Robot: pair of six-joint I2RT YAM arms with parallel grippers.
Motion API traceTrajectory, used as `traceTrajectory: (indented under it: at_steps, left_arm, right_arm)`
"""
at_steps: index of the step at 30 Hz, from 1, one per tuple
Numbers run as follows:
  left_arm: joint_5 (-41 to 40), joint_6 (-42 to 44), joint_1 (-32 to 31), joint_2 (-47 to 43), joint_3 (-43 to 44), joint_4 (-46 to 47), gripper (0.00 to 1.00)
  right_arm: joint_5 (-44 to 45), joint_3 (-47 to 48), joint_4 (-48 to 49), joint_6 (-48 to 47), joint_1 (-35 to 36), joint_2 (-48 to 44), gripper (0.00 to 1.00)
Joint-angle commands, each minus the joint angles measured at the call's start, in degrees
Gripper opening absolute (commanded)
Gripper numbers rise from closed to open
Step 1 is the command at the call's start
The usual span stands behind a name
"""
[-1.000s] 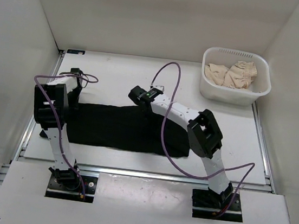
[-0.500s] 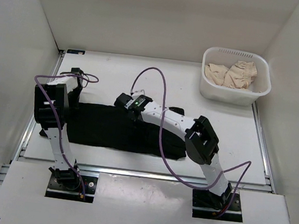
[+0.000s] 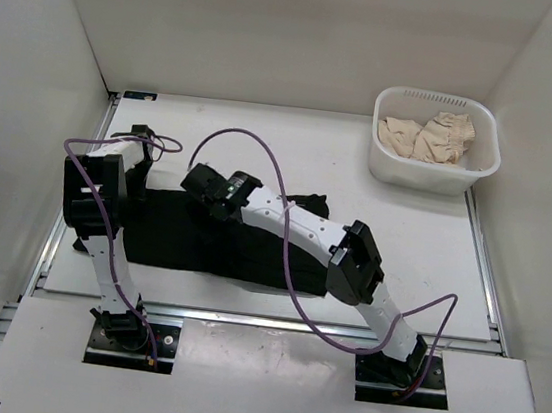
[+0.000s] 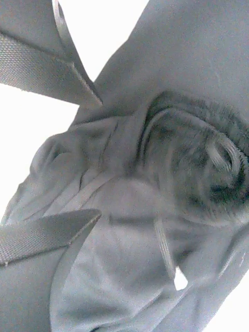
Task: Fold and stack the trousers
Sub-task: Fold the trousers
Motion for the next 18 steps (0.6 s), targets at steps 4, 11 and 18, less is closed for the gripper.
traceTrajectory:
  at_steps: [4, 11, 18]
  left_arm:
    - [4.3, -2.4, -0.9, -0.3, -0.5, 4.9, 0.51]
    - [-2.2, -2.4, -0.9, -4.9, 4.3, 3.2, 0.59]
    - [-4.7, -2.4, -0.3, -13.5, 10.4, -0.3, 0.78]
  right_arm:
    - [-5.5, -5.0, 9.9, -14.3, 5.4, -14.2, 0.88]
    - [4.9, -25.9, 16.3, -7.2, -1.7, -31.3, 0.91]
    - [-2.0, -46.8, 15.4, 4.6, -15.4, -40.6, 0.84]
